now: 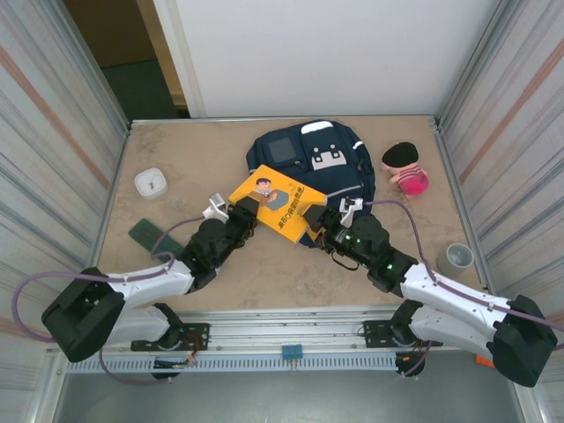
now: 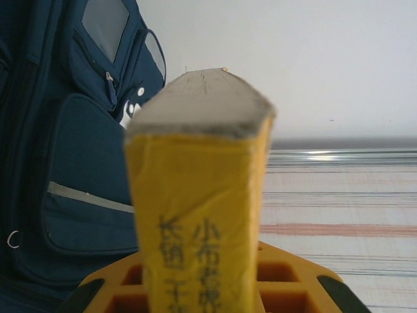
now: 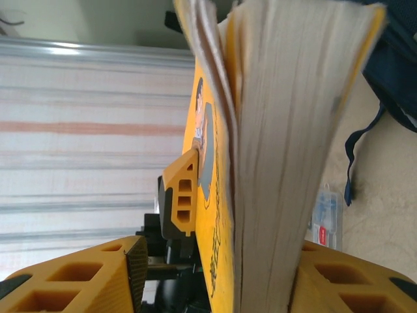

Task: Pack the student bag

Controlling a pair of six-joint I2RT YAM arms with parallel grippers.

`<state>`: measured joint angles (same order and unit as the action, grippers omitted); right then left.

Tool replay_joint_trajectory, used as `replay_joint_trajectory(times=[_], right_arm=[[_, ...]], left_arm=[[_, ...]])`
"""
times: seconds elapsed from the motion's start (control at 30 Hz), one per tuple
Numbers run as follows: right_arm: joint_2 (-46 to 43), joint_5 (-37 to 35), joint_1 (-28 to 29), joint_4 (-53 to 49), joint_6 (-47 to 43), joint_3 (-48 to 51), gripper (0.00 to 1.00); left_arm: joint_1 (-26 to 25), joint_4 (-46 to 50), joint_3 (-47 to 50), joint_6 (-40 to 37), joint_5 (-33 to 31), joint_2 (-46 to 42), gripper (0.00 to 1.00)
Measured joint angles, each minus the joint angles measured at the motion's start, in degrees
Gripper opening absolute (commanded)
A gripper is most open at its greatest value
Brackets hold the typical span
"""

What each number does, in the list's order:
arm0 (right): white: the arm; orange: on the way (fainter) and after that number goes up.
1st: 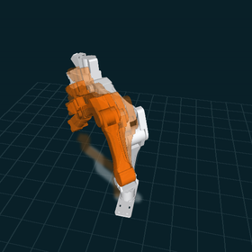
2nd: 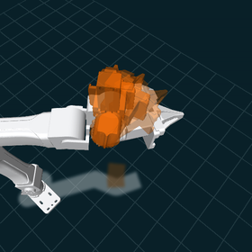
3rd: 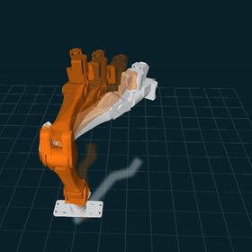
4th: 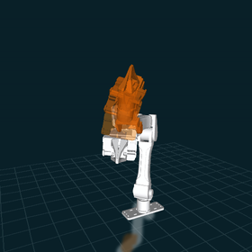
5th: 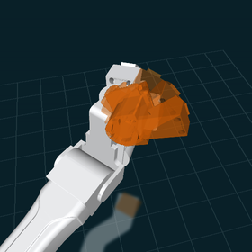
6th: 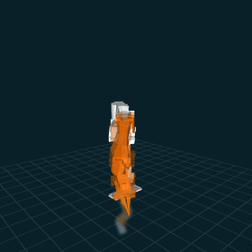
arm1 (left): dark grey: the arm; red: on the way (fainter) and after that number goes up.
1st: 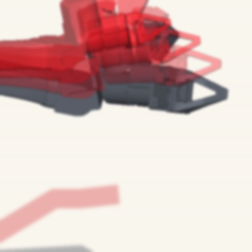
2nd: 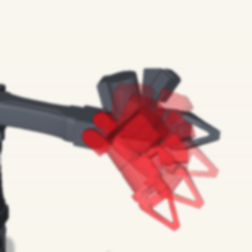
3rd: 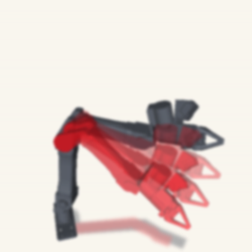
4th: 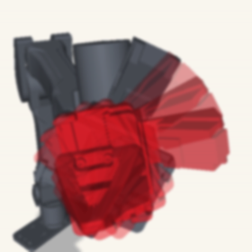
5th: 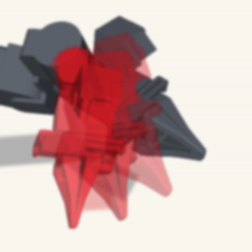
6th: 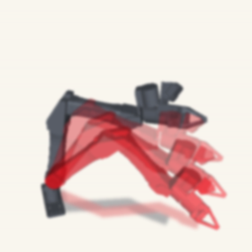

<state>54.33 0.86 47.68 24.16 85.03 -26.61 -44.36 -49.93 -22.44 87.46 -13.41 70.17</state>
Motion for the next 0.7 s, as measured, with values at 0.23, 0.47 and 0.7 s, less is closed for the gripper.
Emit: replay_joint_trajectory(times=[0.23,0.47,0.7], right_arm=[[5.4,-1.3,0.7,3.8,0.5,0.0,0.48],[9.5,0.3,-0.3,6.0,1.8,-1.5,0.29],[12.4,7.4,-5.0,9.3,1.6,-1.9,0.00]], left_arm=[[-0.3,-1.4,-0.4,0.8,0.1,2.6,0.00],[-0.4,-1.4,-0.7,1.2,0.2,2.7,0.00],[-0.4,-0.2,-1.1,1.4,-0.3,2.6,0.38]])
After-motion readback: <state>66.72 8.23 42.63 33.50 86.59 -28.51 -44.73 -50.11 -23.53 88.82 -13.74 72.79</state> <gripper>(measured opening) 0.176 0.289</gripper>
